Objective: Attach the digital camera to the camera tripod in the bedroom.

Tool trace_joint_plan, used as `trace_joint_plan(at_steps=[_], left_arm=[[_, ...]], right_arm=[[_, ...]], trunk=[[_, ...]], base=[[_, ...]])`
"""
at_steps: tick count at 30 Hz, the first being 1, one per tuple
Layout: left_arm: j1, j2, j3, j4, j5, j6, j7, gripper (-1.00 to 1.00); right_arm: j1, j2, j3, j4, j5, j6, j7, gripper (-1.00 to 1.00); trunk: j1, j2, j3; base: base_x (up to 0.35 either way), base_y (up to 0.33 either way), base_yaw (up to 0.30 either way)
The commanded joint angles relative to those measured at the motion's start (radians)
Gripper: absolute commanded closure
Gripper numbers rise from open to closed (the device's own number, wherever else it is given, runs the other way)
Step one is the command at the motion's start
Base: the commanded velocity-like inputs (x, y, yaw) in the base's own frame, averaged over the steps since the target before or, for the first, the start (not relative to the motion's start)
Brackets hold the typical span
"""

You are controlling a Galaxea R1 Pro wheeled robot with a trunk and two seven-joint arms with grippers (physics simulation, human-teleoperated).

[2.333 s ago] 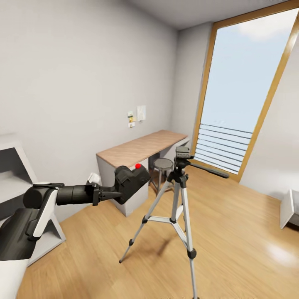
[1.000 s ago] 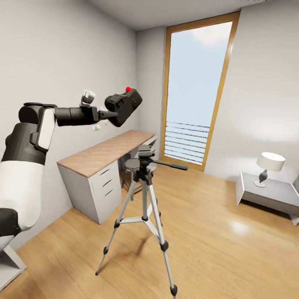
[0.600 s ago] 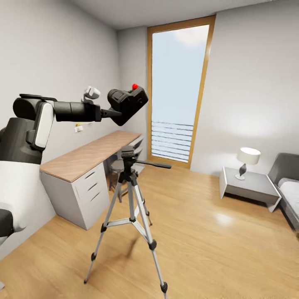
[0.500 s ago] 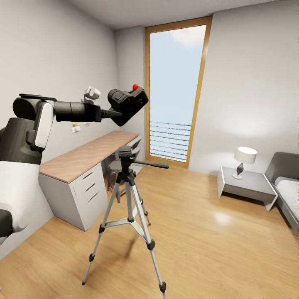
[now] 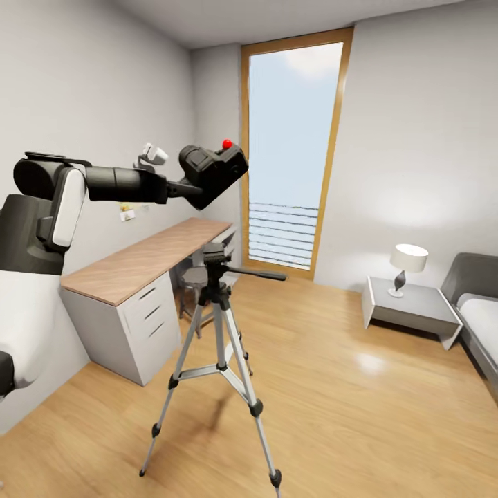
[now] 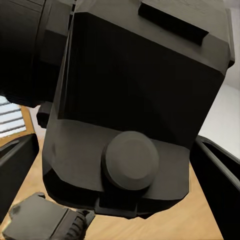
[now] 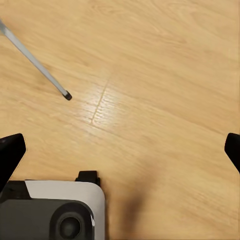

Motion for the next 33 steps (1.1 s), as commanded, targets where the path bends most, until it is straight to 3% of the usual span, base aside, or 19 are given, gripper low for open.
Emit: trace_joint_plan(at_steps=[1, 12, 19, 24, 26, 33], left_arm=[[-0.001, 0.003, -0.002, -0.009, -0.001, 0.003, -0.003, 1.00], [-0.001, 0.013, -0.011, -0.061, -0.001, 0.003, -0.003, 1.00], [-0.001, 0.023, -0.029, -0.065, -0.001, 0.003, -0.003, 1.00], [-0.001, 0.029, -0.061, -0.067, -0.001, 0.003, -0.004, 1.00], [0.000, 0.037, -0.096, -0.068, -0.001, 0.003, -0.004, 1.00], [0.000, 0.039, -0.123, -0.113, -0.001, 0.003, -0.004, 1.00]], right_arm=[[-0.002, -0.001, -0.009, 0.004, 0.008, -0.007, 0.002, -1.00], [-0.002, -0.001, -0.009, 0.004, 0.008, -0.007, 0.000, -1.00], [-0.002, -0.001, -0.009, 0.004, 0.008, -0.007, 0.000, -1.00], [-0.002, -0.001, -0.009, 0.004, 0.008, -0.006, 0.000, -1.00], [-0.002, -0.001, -0.009, 0.004, 0.008, -0.006, 0.000, -1.00], [-0.002, -0.001, -0.009, 0.004, 0.007, -0.006, 0.000, -1.00]], trunk=[[0.001, -0.002, -0.002], [0.001, -0.002, -0.002], [0.001, -0.002, -0.002], [0.001, -0.002, -0.002], [0.001, -0.002, -0.002], [0.001, -0.002, -0.002]], base=[[0.037, 0.256, -0.003], [0.112, 0.273, 0.011], [0.056, 0.069, 0.170], [0.008, 0.010, 0.173], [0.001, 0.002, 0.030], [0.023, 0.001, 0.010]])
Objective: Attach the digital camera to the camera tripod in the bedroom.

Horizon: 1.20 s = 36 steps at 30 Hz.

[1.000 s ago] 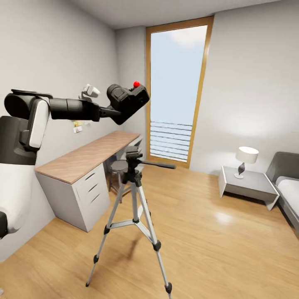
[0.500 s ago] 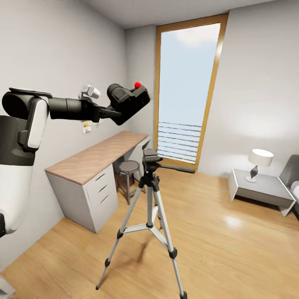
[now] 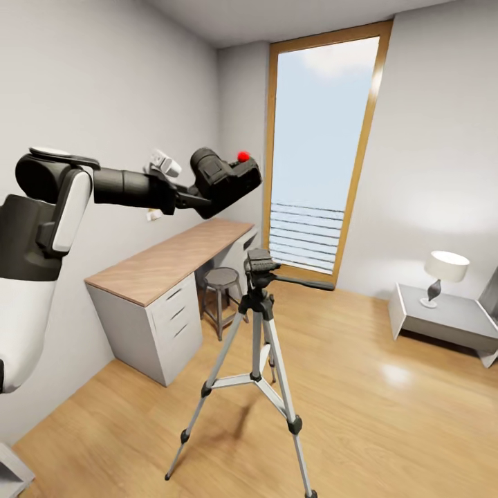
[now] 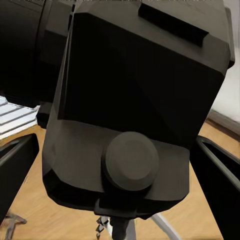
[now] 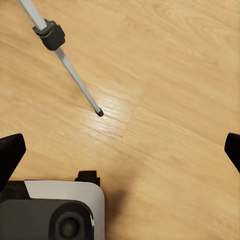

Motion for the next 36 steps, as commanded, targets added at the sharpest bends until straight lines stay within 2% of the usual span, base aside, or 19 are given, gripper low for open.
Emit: trace_joint_plan(at_steps=[1, 9, 26, 36], left_arm=[[-0.002, 0.001, -0.002, -0.005, -0.004, 0.003, -0.002, 1.00], [-0.002, 0.001, -0.011, -0.057, -0.004, 0.003, -0.002, 1.00], [-0.001, 0.001, -0.013, -0.065, -0.003, 0.003, -0.002, 1.00], [-0.001, 0.001, -0.014, -0.066, -0.003, 0.003, -0.002, 1.00]], right_arm=[[-0.002, -0.001, -0.009, 0.004, 0.008, -0.007, 0.002, -1.00], [-0.002, -0.001, -0.009, 0.004, 0.009, -0.007, 0.002, -1.00], [-0.002, -0.001, -0.009, 0.004, 0.009, -0.007, 0.002, -1.00], [-0.002, -0.001, -0.009, 0.004, 0.008, -0.007, 0.002, -1.00]], trunk=[[0.001, -0.002, -0.002], [0.001, -0.002, -0.002], [0.001, -0.002, -0.002], [0.001, -0.002, -0.002]], base=[[0.164, 0.000, 0.003], [0.200, 0.000, 0.001], [0.019, 0.002, 0.000], [0.072, 0.203, 0.000]])
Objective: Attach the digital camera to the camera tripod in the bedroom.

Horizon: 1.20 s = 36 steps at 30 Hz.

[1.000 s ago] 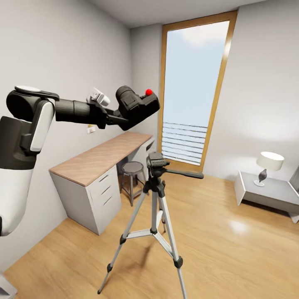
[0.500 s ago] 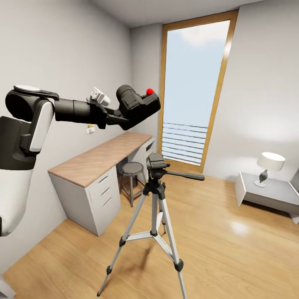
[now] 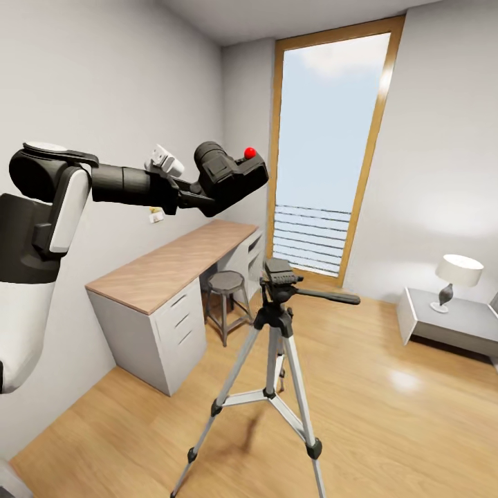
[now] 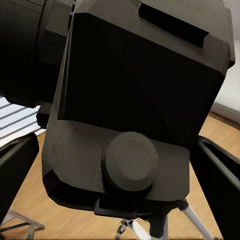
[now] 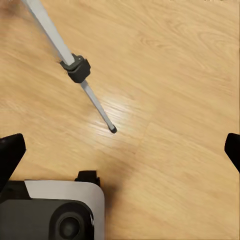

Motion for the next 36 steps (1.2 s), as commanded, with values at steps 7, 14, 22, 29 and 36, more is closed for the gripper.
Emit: trace_joint_plan(at_steps=[7, 14, 22, 29, 36], left_arm=[[-0.001, 0.001, -0.001, -0.001, 0.001, 0.003, -0.003, 1.00], [-0.001, 0.001, -0.002, -0.002, 0.001, 0.003, -0.003, 1.00], [-0.001, 0.001, -0.002, -0.012, 0.001, 0.003, -0.003, 1.00], [-0.001, 0.001, -0.002, -0.014, 0.001, 0.003, -0.003, 1.00], [-0.001, 0.001, -0.018, -0.014, 0.001, 0.003, -0.003, 1.00]], right_arm=[[-0.002, -0.001, -0.009, 0.005, 0.008, -0.007, 0.002, -1.00], [-0.002, -0.001, -0.009, 0.005, 0.008, -0.007, 0.002, -1.00], [-0.002, -0.001, -0.009, 0.005, 0.008, -0.007, 0.002, -1.00], [-0.002, -0.001, -0.009, 0.005, 0.007, -0.007, 0.002, -1.00], [-0.002, -0.001, -0.009, 0.005, 0.008, -0.007, 0.002, -1.00]], trunk=[[0.001, -0.002, -0.002], [0.001, -0.002, -0.002], [0.001, -0.002, -0.002], [0.001, -0.002, -0.002], [0.001, -0.002, -0.002]], base=[[0.081, 0.215, -0.118], [0.019, 0.052, -0.248], [0.010, 0.021, -0.095], [0.149, 0.175, -0.010], [0.109, 0.109, -0.002]])
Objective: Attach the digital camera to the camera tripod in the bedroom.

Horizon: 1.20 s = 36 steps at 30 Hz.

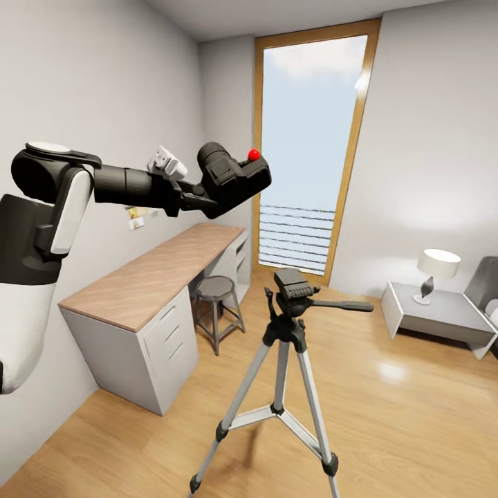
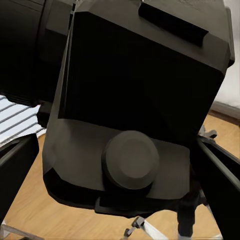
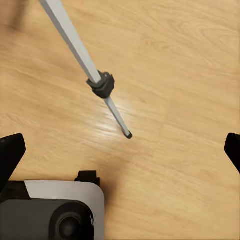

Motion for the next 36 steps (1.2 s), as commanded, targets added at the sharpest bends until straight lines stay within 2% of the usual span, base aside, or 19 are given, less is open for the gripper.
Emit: trace_joint_plan(at_steps=[1, 7, 8, 11, 12, 15, 16, 18, 20, 23, 24, 25, 27, 29, 32, 33, 36], left_arm=[[-0.001, 0.001, -0.004, 0.000, 0.000, 0.003, -0.003, 1.00], [-0.001, -0.004, -0.026, 0.008, 0.000, 0.003, -0.001, 1.00], [-0.003, -0.036, -0.058, 0.072, 0.000, 0.003, 0.003, 1.00], [-0.006, -0.058, -0.062, 0.132, 0.000, 0.003, 0.004, 1.00], [-0.014, -0.110, -0.065, 0.236, 0.000, 0.003, 0.005, 1.00], [-0.016, -0.135, -0.065, 0.253, -0.001, 0.003, 0.005, 1.00], [-0.017, -0.176, -0.066, 0.261, -0.001, 0.003, 0.005, 1.00], [-0.017, -0.188, -0.069, 0.263, -0.002, 0.003, 0.005, 1.00], [-0.016, -0.213, -0.102, 0.266, -0.002, 0.003, 0.005, 1.00], [-0.016, -0.222, -0.139, 0.268, -0.002, 0.003, 0.005, 1.00], [-0.015, -0.227, -0.165, 0.269, -0.002, 0.003, 0.005, 1.00], [-0.015, -0.232, -0.197, 0.271, -0.002, 0.003, 0.005, 1.00], [-0.015, -0.234, -0.210, 0.271, -0.002, 0.003, 0.005, 1.00], [-0.015, -0.238, -0.223, 0.272, -0.002, 0.003, 0.005, 1.00], [-0.015, -0.239, -0.228, 0.272, -0.002, 0.003, 0.005, 1.00], [-0.015, -0.240, -0.231, 0.272, -0.002, 0.003, 0.005, 1.00], [-0.015, -0.240, -0.232, 0.272, -0.002, 0.003, 0.005, 1.00]], right_arm=[[-0.002, -0.001, -0.009, 0.004, 0.008, -0.007, 0.002, -1.00], [-0.002, -0.001, -0.009, 0.004, 0.008, -0.007, 0.002, -1.00], [-0.002, 0.001, -0.009, 0.004, 0.008, -0.008, 0.002, -1.00], [-0.002, 0.001, -0.009, 0.004, 0.008, -0.010, 0.004, -1.00], [-0.002, 0.001, -0.008, 0.004, 0.010, -0.013, 0.004, -1.00], [-0.002, 0.000, -0.007, 0.004, 0.011, -0.017, 0.004, -1.00], [-0.002, -0.001, -0.010, -0.013, 0.011, -0.035, 0.005, -1.00], [-0.002, -0.001, -0.010, -0.040, 0.011, -0.048, 0.008, -1.00], [-0.002, -0.002, -0.007, -0.135, 0.011, -0.080, 0.025, -1.00], [-0.002, -0.002, -0.006, -0.178, 0.011, -0.092, 0.055, -1.00], [-0.002, -0.003, -0.007, -0.198, 0.010, -0.097, 0.086, -1.00], [-0.002, -0.004, -0.009, -0.225, 0.010, -0.106, 0.146, -1.00], [-0.003, -0.007, -0.011, -0.250, 0.008, -0.122, 0.191, -1.00], [-0.002, -0.017, -0.019, -0.311, 0.005, -0.162, 0.281, -1.00], [-0.002, -0.023, -0.035, -0.350, 0.002, -0.184, 0.340, -1.00], [-0.002, -0.027, -0.066, -0.380, -0.003, -0.198, 0.395, -1.00], [-0.002, -0.029, -0.088, -0.393, -0.005, -0.203, 0.422, -1.00]], trunk=[[0.001, -0.002, -0.002], [0.001, -0.002, -0.002], [0.001, -0.002, -0.002], [0.001, -0.002, -0.002], [0.001, -0.002, -0.002], [0.001, -0.002, -0.002], [0.001, -0.002, -0.002], [0.001, -0.002, -0.002], [0.001, -0.002, -0.002], [0.001, -0.002, -0.002], [0.001, -0.002, -0.002], [0.001, -0.002, -0.002], [0.001, -0.002, -0.002], [0.001, -0.002, -0.002], [0.001, -0.002, -0.002], [0.001, -0.002, -0.002], [0.001, -0.002, -0.002]], base=[[0.034, 0.034, 0.000], [0.017, 0.017, 0.000], [0.002, 0.001, 0.000], [0.000, 0.000, 0.000], [0.000, 0.000, 0.000], [0.000, 0.000, 0.000], [0.000, 0.000, 0.000], [0.000, 0.000, 0.000], [0.000, 0.000, 0.000], [0.000, 0.000, 0.000], [0.000, 0.000, 0.000], [0.000, 0.000, 0.000], [0.000, 0.000, 0.000], [0.000, 0.000, 0.000], [0.000, 0.000, 0.000], [0.000, 0.000, 0.000], [0.000, 0.000, 0.000]])
